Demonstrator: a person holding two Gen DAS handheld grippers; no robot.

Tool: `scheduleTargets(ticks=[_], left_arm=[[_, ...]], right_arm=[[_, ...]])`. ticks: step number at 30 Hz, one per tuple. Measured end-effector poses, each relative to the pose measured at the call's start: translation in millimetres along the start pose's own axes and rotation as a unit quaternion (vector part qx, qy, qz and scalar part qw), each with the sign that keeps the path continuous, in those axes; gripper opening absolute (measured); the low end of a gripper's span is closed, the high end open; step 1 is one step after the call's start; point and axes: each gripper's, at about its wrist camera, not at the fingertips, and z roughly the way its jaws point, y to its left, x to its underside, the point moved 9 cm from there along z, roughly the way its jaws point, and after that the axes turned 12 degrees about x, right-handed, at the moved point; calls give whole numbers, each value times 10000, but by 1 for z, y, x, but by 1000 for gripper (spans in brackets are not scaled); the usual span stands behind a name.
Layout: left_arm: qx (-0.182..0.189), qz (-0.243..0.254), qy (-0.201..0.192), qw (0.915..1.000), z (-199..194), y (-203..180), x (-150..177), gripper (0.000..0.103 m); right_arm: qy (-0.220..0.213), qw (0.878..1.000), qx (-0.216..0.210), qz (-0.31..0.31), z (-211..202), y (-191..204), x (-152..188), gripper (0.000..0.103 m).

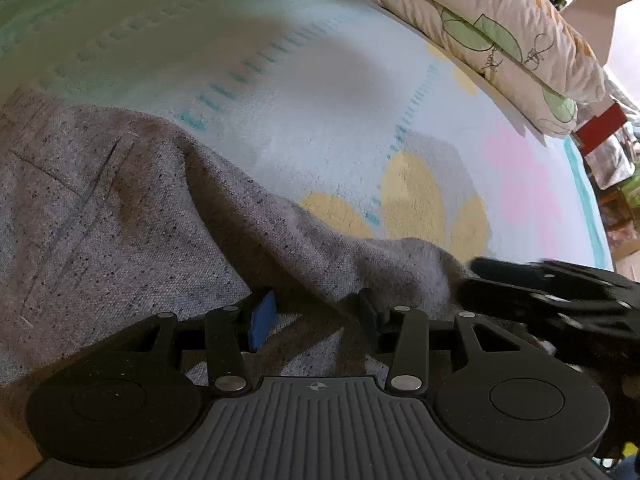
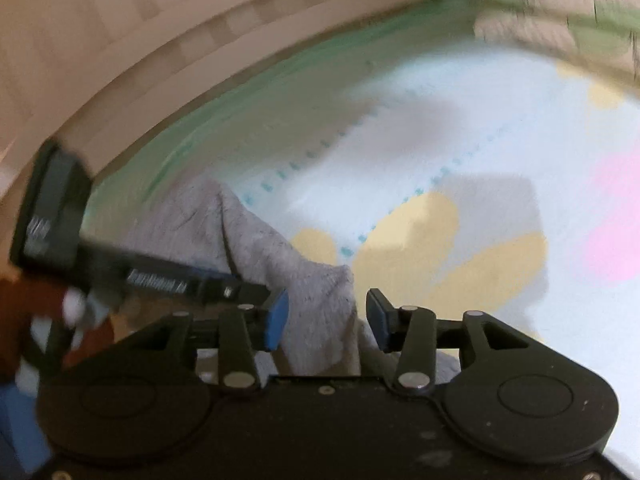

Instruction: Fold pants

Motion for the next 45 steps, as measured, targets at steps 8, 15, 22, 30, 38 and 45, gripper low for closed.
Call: scheduleTargets(ticks=[8, 15, 22, 30, 38, 45], left_arm=[[-123, 380, -2, 9992, 3, -6, 5, 44], [-40, 294, -625, 9976, -21, -6, -12, 44], [-194, 233, -204, 9993, -6, 3, -1, 44], [-188, 174, 57, 9997, -13, 4, 14, 44], [406, -580, 546, 9960, -31, 16, 30, 44], [-105, 12, 913, 9958, -48, 16, 29, 44]], right_arm=[[235, 9968, -446, 628, 32, 17, -10, 22], [-1439, 9884, 244, -419, -28, 36, -23, 5], [-1436, 9764, 1159, -1125, 12, 30, -19, 4], [-710, 9870, 1337, -547, 63, 0, -37, 4], [-1103, 9837, 1411, 172, 25, -15, -45, 13], [-741, 9955, 568, -160, 1, 32, 4, 13]])
